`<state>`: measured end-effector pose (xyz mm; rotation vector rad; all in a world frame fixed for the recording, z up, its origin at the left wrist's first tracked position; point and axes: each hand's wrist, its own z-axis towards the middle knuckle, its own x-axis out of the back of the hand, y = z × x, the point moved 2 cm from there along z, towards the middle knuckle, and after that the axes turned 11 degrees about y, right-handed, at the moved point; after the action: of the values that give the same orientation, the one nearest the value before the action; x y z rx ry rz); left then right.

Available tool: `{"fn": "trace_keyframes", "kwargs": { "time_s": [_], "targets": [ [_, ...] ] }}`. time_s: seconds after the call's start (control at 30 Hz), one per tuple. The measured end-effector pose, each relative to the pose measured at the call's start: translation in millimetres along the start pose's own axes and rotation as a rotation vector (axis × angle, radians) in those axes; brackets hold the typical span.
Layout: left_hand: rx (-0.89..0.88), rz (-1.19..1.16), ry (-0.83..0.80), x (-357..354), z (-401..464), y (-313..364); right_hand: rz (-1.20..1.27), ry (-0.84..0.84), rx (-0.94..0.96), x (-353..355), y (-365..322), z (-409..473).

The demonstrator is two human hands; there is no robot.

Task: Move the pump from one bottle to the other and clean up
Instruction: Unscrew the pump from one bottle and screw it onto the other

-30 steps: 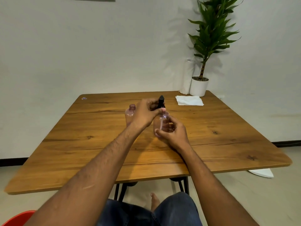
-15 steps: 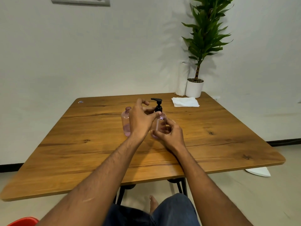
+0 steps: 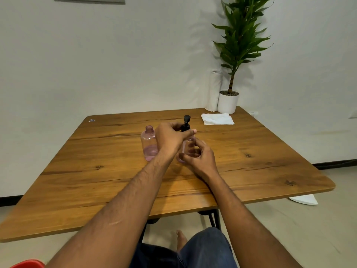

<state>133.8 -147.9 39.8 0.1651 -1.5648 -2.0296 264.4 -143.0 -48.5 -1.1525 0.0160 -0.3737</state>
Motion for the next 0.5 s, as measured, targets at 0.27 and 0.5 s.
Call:
{"fn": "trace_keyframes", "kwargs": {
  "time_s": [0.27,0.5],
  "targets": [
    [-0.02,-0.033,-0.041,-2.4,-4.9,2.8,-0.035,0.002,-0.003,-0.9,0.7,0.3],
    [0.002,-0.122,-0.209,20.6,1.7,-1.2,-0.019,0.008,0.002,-1.5,0.6,1.0]
  ]
}}
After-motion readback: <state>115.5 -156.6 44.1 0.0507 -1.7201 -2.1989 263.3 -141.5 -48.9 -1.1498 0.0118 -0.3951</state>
